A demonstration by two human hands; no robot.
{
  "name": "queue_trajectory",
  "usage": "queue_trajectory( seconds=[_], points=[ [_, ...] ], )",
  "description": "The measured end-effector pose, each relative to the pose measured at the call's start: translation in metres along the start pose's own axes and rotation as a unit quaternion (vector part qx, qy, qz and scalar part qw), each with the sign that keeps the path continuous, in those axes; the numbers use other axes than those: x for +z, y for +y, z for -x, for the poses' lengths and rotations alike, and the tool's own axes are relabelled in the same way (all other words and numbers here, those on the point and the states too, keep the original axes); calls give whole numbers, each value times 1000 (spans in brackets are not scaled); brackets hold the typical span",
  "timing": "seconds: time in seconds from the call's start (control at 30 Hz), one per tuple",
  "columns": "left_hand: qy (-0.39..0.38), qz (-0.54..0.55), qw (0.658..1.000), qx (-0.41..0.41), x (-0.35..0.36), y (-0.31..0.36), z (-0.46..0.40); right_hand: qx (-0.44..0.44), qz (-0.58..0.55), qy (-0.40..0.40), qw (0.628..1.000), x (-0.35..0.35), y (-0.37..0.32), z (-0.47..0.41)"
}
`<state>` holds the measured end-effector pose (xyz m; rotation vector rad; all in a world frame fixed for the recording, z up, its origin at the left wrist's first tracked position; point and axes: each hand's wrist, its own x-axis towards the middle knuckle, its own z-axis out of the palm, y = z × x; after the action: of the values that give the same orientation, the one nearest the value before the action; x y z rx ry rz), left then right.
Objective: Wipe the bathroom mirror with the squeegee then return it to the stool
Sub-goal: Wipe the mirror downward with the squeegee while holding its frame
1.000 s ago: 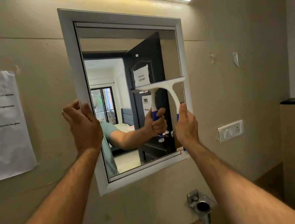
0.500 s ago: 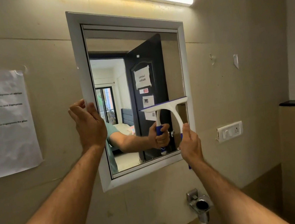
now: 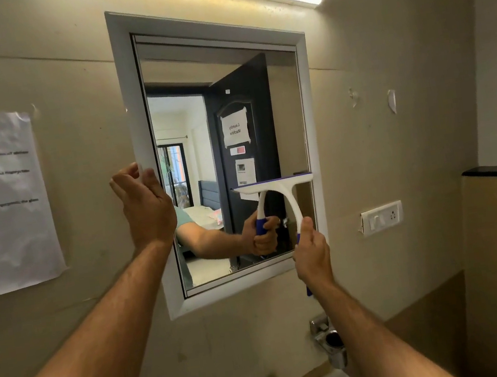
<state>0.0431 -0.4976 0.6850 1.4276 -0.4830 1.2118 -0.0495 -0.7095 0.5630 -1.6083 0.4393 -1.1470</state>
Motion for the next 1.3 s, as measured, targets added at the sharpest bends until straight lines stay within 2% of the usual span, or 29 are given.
queue_trajectory(
  seconds=[0.27, 0.37, 0.57, 0.73, 0.87, 1.1, 1.2, 1.3],
  points=[
    [2, 9, 1000, 9, 1, -8, 1, -19, -26, 16, 999, -5, -39, -19],
    [0, 13, 1000, 8, 2, -9, 0, -6, -4, 3, 1000, -3, -23, -13],
    [0, 29, 999, 16, 6, -13, -5, 52, -15, 30, 998, 4, 18, 19],
    [0, 25, 1000, 13, 3, -16, 1, 25, -17, 48, 998, 8, -3, 18],
    [0, 28, 1000, 11, 3, -18, 0, -11, -33, 10, 999, 20, -16, 20],
    [5, 33, 999, 15, 6, -15, -2, 23, -52, 4, 998, 29, 21, 57],
    [9, 30, 999, 14, 4, -18, 0, 32, -63, 6, 997, 33, 18, 57],
    [5, 29, 999, 14, 4, -17, 2, 3, -85, 7, 996, 32, 1, 46]
  ],
)
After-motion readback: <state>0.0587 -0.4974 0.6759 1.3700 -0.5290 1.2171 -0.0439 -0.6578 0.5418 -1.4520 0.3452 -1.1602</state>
